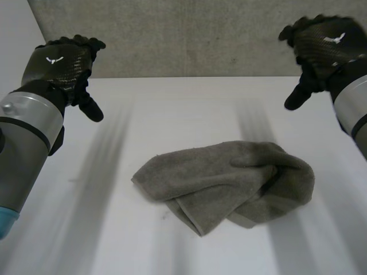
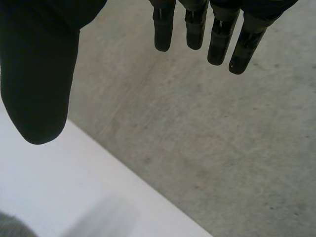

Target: Fold the towel.

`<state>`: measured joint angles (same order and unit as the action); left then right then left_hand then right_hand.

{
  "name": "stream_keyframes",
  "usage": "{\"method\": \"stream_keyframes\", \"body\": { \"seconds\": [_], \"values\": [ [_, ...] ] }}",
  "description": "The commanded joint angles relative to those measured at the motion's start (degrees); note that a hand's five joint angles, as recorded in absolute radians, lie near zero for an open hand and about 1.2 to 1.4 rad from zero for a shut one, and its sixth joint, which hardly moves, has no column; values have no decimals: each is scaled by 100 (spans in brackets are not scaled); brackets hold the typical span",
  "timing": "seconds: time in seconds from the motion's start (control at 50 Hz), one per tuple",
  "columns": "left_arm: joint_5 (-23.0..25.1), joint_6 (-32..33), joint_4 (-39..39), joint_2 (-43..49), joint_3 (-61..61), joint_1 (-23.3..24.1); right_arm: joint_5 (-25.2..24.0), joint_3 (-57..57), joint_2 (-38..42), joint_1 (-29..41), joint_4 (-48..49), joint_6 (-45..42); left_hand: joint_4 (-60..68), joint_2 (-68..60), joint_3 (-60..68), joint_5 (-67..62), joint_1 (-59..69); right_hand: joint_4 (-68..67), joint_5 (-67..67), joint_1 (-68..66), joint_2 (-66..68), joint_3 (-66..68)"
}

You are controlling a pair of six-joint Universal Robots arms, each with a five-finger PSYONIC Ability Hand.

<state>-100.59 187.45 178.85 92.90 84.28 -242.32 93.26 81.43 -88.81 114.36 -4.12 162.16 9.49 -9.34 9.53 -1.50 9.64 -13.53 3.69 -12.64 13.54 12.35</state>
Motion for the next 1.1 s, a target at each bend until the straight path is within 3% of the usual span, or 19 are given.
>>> {"method": "stream_keyframes", "body": {
  "seconds": [0.02, 0.14, 0.18, 0.24, 0.42, 0.5, 0.84, 1.1],
  "values": [
    [479, 116, -25, 308, 1, -43, -405, 119, 547, 68, -219, -526, 90, -104, 85, 112, 74, 353, -369, 264, -354, -235],
    [1129, 582, -61, 932, 194, -263, -528, 382, 1057, 471, -826, -554, 51, -66, 47, 150, 36, 353, -369, 264, -354, -235],
    [1357, 879, -69, 1186, 439, -560, -572, 550, 1111, 561, -853, -554, 51, -66, 47, 150, 36, 353, -369, 264, -354, -235],
    [1472, 986, -61, 1266, 590, -693, -764, 935, 1137, 640, -748, -554, 51, -66, 47, 150, 36, 313, -329, 224, -314, -195],
    [2411, 1180, 1, 1836, 1011, -1229, -1634, 1929, 1234, 789, -107, -422, 107, -121, 102, 95, 91, -427, 411, -516, 426, 546],
    [2877, 1189, 62, 2214, 1038, -1344, -1715, 2088, 1331, 868, 43, -387, 240, -254, 235, -38, 224, -816, 800, -905, 815, 934],
    [2958, 1118, 757, 2734, 932, -1238, -1732, 2624, 1883, 965, 1458, -299, 678, -693, 674, -477, 663, -1926, 1909, -2015, 1925, 2044],
    [2931, 1092, 915, 3103, 555, -826, -1662, 2457, 2412, 991, 2012, -317, 1753, -1767, 1748, -1551, 1737, -2767, 2751, -2856, 2766, 2886]
  ]
}}
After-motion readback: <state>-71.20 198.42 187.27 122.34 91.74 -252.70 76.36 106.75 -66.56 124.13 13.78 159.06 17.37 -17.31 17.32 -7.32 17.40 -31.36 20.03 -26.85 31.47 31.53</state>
